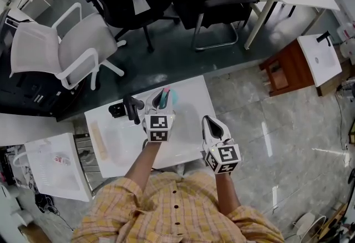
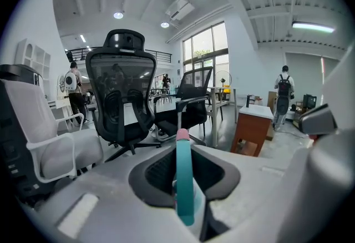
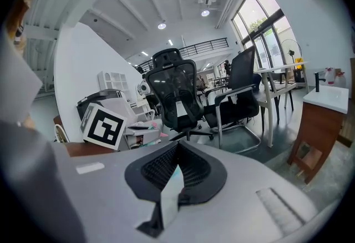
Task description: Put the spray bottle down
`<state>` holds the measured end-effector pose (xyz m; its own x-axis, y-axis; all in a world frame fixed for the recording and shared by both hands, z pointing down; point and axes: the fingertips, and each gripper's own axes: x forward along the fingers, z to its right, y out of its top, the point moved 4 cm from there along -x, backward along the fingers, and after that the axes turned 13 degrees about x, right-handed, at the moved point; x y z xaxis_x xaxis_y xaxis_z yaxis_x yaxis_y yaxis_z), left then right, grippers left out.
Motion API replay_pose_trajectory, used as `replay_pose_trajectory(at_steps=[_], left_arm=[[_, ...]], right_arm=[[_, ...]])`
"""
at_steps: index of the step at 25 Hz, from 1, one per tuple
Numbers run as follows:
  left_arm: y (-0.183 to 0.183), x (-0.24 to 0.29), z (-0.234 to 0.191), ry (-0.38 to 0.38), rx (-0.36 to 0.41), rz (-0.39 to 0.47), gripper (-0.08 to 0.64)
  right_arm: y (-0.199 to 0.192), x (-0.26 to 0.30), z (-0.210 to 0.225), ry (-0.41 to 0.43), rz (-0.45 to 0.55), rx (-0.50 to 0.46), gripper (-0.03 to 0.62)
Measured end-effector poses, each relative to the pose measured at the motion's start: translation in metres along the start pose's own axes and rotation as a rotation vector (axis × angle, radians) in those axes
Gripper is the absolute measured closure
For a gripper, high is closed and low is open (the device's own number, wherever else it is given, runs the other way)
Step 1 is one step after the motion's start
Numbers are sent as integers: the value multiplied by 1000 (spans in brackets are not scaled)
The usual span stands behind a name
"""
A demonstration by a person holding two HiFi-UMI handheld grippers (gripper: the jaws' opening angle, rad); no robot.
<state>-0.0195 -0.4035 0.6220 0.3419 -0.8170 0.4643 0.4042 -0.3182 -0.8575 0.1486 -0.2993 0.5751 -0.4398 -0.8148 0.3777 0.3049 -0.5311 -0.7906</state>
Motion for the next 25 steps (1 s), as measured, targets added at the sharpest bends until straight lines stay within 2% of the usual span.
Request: replay_pose_trajectory(at_steps=[25], left_arm=[[0,33,3,-14,-19,5,483]], right_arm=[[-1,-6,9,-11,11,30,592]])
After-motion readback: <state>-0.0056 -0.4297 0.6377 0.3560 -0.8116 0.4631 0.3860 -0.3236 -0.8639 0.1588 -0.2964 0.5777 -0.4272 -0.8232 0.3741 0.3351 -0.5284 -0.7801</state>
